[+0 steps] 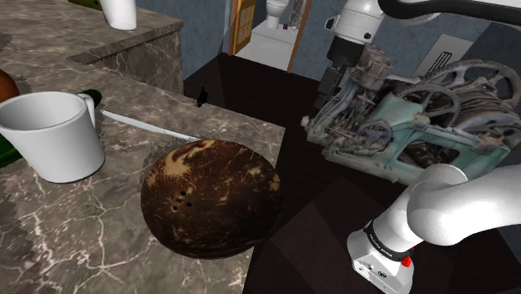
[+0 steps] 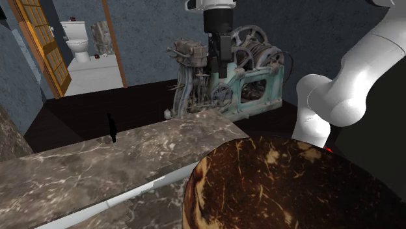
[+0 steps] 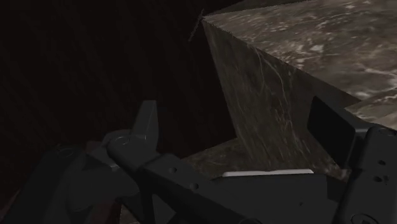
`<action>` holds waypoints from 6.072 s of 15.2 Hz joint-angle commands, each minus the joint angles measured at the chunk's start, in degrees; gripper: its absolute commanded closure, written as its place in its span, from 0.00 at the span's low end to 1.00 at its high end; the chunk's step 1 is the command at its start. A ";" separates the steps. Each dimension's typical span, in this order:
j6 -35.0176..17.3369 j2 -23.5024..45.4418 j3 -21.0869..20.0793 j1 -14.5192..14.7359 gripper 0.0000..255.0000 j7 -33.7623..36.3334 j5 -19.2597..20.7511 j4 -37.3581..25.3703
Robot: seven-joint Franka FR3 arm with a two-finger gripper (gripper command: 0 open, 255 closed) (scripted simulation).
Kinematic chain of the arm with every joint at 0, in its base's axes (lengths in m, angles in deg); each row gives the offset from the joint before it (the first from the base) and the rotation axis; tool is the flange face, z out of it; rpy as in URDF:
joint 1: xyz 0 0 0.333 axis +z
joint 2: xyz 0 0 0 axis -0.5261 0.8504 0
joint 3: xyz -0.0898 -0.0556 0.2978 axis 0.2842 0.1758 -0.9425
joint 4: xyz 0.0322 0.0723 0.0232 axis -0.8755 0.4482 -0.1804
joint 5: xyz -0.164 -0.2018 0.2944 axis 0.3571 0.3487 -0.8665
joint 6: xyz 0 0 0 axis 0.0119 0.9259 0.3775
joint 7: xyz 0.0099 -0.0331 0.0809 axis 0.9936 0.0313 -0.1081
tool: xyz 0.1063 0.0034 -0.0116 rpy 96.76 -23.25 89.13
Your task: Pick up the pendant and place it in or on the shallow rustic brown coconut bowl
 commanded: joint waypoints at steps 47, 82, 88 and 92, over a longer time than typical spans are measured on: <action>-6.17 43.46 -5.21 11.03 1.00 -12.27 -20.32 -38.66; -0.52 29.26 -9.90 16.34 1.00 2.28 -21.40 -36.61; -4.95 22.38 -13.67 19.40 1.00 7.40 -22.79 -28.55; -7.72 18.75 -16.67 21.51 1.00 11.41 -23.78 -24.64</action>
